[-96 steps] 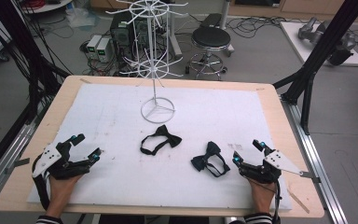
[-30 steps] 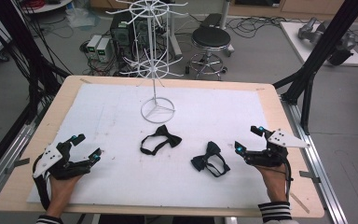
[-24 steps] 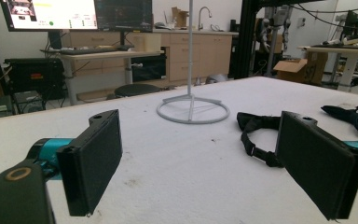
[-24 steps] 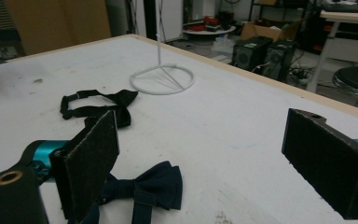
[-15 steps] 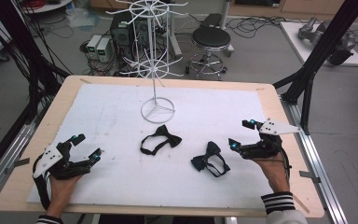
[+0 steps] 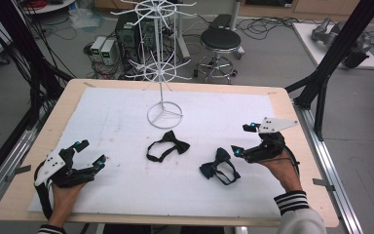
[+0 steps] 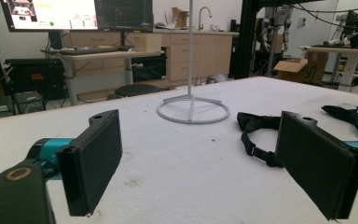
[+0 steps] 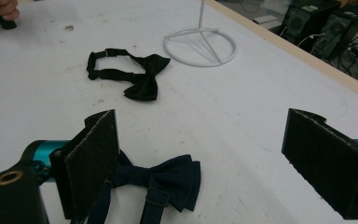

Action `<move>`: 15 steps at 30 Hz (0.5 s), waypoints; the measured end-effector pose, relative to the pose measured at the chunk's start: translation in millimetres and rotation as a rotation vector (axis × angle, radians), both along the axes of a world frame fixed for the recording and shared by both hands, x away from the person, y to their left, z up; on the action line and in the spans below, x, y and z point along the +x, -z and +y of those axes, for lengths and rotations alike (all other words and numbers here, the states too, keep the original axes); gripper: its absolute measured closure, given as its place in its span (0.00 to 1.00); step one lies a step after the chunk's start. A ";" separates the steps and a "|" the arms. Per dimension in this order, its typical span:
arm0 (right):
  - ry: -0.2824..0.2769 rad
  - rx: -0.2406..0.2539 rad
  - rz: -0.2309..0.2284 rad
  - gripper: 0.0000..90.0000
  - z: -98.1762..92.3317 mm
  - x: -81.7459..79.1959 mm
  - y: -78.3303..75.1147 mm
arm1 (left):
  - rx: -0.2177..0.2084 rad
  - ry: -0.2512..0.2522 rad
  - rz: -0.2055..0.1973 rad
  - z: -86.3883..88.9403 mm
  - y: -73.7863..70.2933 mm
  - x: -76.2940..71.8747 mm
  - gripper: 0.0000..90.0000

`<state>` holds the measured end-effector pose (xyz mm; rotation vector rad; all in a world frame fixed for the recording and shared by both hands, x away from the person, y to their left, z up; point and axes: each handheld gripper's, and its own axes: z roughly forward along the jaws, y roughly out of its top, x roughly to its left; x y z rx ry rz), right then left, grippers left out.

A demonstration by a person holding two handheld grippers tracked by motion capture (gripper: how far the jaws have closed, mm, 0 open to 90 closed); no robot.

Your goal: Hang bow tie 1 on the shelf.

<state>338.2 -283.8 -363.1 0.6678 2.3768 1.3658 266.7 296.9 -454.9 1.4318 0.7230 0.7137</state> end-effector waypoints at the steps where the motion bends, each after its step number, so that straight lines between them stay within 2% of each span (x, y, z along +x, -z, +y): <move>1: -0.009 -0.009 0.004 0.11 1.4 1.5 -1.1 | 0.000 0.000 0.000 0.0 0.0 0.0 0.17; 6: -0.052 -0.050 0.024 0.11 8.7 7.7 -4.6 | 0.002 0.000 0.000 0.1 0.0 0.0 0.17; 15: -0.140 -0.136 0.066 0.11 20.7 17.9 -1.7 | -0.001 -0.001 -0.001 -0.1 0.1 0.0 0.17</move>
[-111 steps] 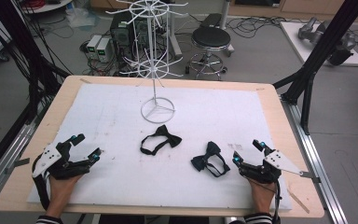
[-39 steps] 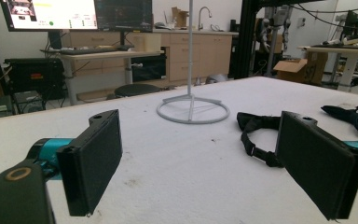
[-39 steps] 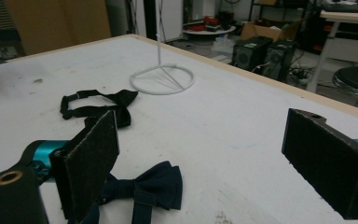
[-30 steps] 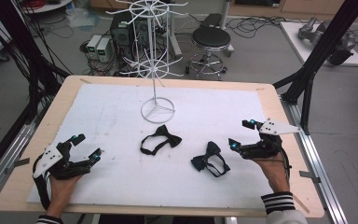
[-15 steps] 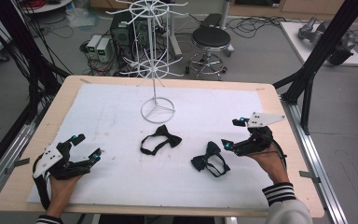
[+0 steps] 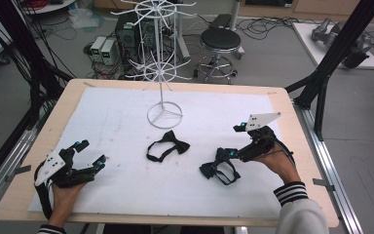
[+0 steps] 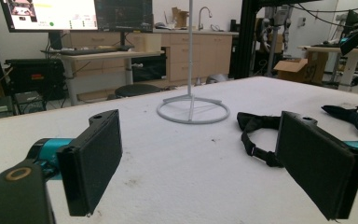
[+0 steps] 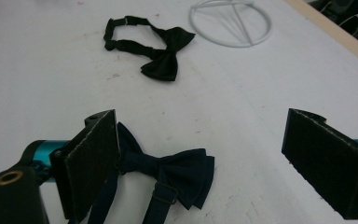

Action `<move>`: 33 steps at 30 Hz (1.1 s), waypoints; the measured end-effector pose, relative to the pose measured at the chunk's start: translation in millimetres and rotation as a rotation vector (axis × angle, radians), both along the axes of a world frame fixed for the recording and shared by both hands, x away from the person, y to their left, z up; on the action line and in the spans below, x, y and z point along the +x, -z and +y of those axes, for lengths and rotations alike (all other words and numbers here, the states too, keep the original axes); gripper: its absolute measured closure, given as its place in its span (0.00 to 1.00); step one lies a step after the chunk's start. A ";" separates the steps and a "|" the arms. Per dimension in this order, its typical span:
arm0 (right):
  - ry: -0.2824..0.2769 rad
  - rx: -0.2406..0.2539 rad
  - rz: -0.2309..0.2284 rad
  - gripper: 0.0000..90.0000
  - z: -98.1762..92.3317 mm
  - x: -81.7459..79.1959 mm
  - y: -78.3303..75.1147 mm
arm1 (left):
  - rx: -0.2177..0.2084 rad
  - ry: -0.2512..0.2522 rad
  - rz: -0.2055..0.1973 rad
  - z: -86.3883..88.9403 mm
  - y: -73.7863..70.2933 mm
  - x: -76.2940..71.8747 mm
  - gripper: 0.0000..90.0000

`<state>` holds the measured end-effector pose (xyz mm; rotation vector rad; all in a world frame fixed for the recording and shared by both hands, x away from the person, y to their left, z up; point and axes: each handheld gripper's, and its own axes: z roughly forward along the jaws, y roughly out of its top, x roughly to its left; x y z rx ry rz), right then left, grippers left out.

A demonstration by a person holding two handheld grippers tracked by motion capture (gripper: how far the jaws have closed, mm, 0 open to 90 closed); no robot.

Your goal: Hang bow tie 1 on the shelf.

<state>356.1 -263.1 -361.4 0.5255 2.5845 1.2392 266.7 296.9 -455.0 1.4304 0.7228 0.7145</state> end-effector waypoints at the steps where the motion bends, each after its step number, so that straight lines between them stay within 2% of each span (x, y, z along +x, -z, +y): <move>1: -0.022 -0.011 0.001 0.11 2.1 1.5 0.7 | 0.000 0.001 0.000 0.1 0.0 0.0 0.17; 9: -0.111 -0.101 0.033 0.11 19.1 10.5 5.9 | 0.000 0.001 0.000 0.1 0.0 0.0 0.17; 12: -0.140 -0.095 0.057 0.11 23.4 13.7 9.1 | 0.000 0.001 0.000 0.1 0.0 0.0 0.17; 14: -0.148 -0.104 0.053 0.11 25.3 14.8 10.9 | 0.000 0.001 0.000 0.1 0.0 0.1 0.17; 15: -0.173 -0.112 0.076 0.11 27.7 16.7 15.0 | -0.001 0.001 0.001 0.1 0.0 0.1 0.17; 21: -0.233 -0.186 0.091 0.12 36.6 19.2 27.0 | -0.002 0.002 0.002 0.2 0.0 0.1 0.17; 26: -0.247 -0.215 0.098 0.12 39.5 21.3 31.4 | 0.000 0.002 0.004 0.4 -0.1 0.2 0.17; 29: -0.267 -0.266 0.100 0.12 42.8 22.0 31.5 | 0.000 0.002 0.004 0.4 -0.1 0.2 0.17; 33: -0.284 -0.274 0.096 0.12 47.7 22.2 32.1 | 0.000 0.002 0.004 0.3 -0.1 0.2 0.17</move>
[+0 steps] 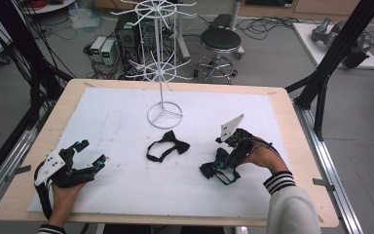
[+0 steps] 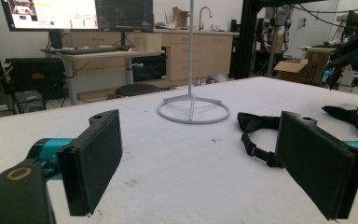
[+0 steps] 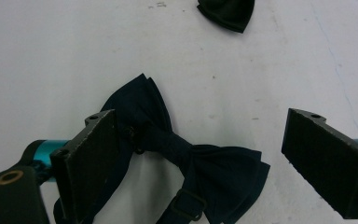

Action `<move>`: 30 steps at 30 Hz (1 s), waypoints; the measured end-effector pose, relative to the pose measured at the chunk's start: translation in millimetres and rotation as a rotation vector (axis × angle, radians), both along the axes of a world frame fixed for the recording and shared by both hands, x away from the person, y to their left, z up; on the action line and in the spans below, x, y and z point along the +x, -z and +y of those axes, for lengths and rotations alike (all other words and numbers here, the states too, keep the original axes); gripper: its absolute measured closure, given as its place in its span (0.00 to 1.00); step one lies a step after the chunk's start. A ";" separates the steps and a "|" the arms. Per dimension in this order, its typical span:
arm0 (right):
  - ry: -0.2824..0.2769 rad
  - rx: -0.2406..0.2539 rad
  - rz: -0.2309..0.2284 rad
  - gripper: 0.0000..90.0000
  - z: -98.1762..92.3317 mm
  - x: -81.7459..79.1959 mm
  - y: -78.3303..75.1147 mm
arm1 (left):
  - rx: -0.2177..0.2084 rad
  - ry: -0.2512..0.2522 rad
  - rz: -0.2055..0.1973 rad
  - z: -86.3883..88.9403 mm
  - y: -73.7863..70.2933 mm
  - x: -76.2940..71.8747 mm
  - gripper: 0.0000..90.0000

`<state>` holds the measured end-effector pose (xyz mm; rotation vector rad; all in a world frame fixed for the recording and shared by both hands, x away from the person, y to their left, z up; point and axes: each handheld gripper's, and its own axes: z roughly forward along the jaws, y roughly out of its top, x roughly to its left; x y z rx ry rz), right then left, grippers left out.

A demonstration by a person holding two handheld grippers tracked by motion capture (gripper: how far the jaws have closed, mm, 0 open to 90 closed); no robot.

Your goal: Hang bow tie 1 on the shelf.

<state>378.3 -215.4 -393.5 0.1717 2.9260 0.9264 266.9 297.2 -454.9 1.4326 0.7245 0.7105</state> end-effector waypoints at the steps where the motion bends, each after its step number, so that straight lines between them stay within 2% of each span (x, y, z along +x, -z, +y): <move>1: -0.004 -0.009 0.002 0.12 0.6 0.4 0.6 | 0.000 0.000 0.000 0.0 0.0 0.0 0.17; 4: -0.014 -0.032 0.007 0.12 2.4 1.4 4.3 | -0.001 0.000 0.000 0.0 0.0 0.0 0.17; 6: -0.029 -0.040 0.004 0.17 3.6 1.9 5.9 | -0.001 0.000 0.000 0.2 0.0 0.1 0.17; 13: -0.023 -0.063 0.004 0.18 5.3 3.4 8.5 | 0.000 0.001 0.000 0.2 0.0 0.0 0.17; 25: -0.080 -0.113 0.006 0.24 10.6 2.5 14.2 | -0.001 -0.002 0.002 0.4 0.1 0.0 0.17; 28: -0.097 -0.128 -0.012 0.28 11.5 1.7 14.1 | -0.001 -0.002 0.002 0.5 0.0 0.0 0.17; 30: -0.096 -0.131 -0.009 0.28 11.6 1.2 14.3 | -0.003 -0.003 0.002 0.3 0.0 0.0 0.17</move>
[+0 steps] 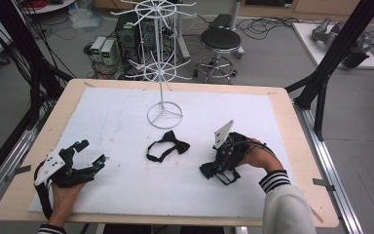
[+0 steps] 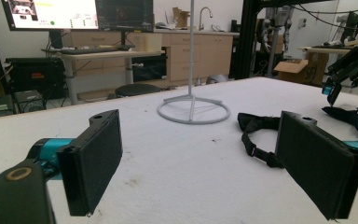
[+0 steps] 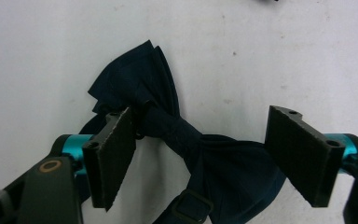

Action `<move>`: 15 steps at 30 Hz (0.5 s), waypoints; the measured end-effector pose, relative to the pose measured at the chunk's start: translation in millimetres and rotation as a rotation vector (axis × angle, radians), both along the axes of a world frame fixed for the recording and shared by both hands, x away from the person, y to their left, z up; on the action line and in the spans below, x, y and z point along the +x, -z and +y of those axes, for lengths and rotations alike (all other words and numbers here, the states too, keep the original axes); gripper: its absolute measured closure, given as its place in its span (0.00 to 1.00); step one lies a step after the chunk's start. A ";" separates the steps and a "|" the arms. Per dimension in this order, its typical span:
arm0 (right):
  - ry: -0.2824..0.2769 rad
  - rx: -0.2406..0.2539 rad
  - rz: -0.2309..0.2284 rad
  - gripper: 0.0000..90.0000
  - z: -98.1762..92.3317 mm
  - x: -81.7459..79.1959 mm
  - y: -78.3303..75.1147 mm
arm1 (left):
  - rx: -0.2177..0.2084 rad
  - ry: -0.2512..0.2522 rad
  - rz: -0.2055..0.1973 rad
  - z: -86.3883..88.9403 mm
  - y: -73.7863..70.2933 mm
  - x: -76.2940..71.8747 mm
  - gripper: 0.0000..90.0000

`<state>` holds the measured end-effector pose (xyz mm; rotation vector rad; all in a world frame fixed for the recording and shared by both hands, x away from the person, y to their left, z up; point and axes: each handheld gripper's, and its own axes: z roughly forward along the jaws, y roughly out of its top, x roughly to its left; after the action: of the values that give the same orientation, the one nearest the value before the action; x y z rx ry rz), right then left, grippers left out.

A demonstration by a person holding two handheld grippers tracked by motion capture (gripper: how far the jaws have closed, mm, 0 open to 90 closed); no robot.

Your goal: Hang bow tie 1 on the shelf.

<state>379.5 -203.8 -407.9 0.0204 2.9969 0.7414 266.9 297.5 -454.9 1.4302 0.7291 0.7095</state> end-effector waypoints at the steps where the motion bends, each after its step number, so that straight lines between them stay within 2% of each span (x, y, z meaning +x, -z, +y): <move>1: -0.004 -0.013 -0.004 0.30 0.3 -0.6 0.6 | 0.002 -0.001 0.000 0.3 0.0 0.0 0.17; 2: -0.021 -0.014 -0.015 0.31 0.5 0.5 1.1 | 0.002 -0.001 0.000 0.3 0.0 0.0 0.17; 3: -0.006 -0.031 -0.002 0.31 0.1 -1.4 1.2 | 0.001 -0.001 0.001 0.3 0.0 0.1 0.17; 8: -0.012 -0.056 -0.010 0.33 0.1 -2.2 2.4 | 0.000 -0.001 0.001 0.3 0.0 0.1 0.17; 15: -0.051 -0.094 -0.059 0.33 6.1 -4.0 -2.3 | 0.001 -0.001 0.001 0.3 0.0 0.0 0.17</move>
<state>375.5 -197.6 -405.6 -0.0805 2.9819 0.5931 267.0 297.8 -454.9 1.4310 0.7299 0.7103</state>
